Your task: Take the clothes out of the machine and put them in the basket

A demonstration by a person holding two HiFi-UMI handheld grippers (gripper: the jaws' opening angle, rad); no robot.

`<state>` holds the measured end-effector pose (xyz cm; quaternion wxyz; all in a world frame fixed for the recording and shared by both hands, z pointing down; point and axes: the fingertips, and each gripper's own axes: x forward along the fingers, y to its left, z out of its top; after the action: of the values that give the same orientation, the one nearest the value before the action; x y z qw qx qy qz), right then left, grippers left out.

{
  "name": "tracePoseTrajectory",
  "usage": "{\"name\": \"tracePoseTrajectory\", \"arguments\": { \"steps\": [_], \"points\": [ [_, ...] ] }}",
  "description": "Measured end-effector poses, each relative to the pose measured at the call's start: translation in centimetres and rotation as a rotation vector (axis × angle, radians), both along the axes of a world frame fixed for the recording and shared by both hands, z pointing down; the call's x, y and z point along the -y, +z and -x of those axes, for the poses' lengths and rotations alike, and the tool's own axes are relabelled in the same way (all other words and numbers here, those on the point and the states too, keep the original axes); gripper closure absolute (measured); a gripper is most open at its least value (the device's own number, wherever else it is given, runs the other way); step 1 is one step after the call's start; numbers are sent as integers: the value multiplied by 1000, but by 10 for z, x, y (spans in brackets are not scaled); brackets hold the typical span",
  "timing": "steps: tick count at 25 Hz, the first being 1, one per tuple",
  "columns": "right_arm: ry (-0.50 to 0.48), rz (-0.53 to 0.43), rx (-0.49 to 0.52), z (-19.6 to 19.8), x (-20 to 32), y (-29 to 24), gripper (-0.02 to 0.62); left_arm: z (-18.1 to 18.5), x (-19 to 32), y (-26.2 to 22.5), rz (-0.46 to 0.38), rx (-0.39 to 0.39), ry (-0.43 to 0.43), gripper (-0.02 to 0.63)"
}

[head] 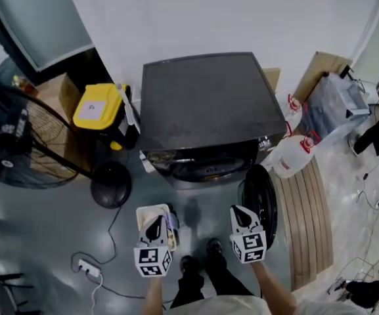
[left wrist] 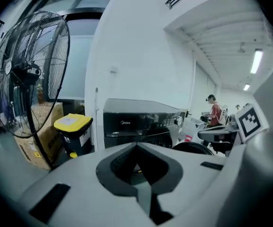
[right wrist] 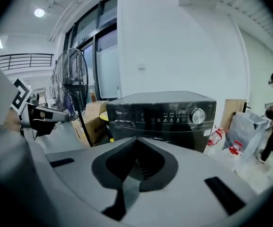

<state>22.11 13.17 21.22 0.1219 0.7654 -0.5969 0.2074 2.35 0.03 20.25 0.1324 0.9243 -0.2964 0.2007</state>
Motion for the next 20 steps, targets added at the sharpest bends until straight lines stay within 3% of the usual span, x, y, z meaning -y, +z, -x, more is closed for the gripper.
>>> {"name": "tracePoseTrajectory", "arguments": {
  "steps": [20],
  "points": [
    [-14,-181,-107,-20,-18,-159,572,-25,-20,-134,-145,-84,13,588]
  ]
}}
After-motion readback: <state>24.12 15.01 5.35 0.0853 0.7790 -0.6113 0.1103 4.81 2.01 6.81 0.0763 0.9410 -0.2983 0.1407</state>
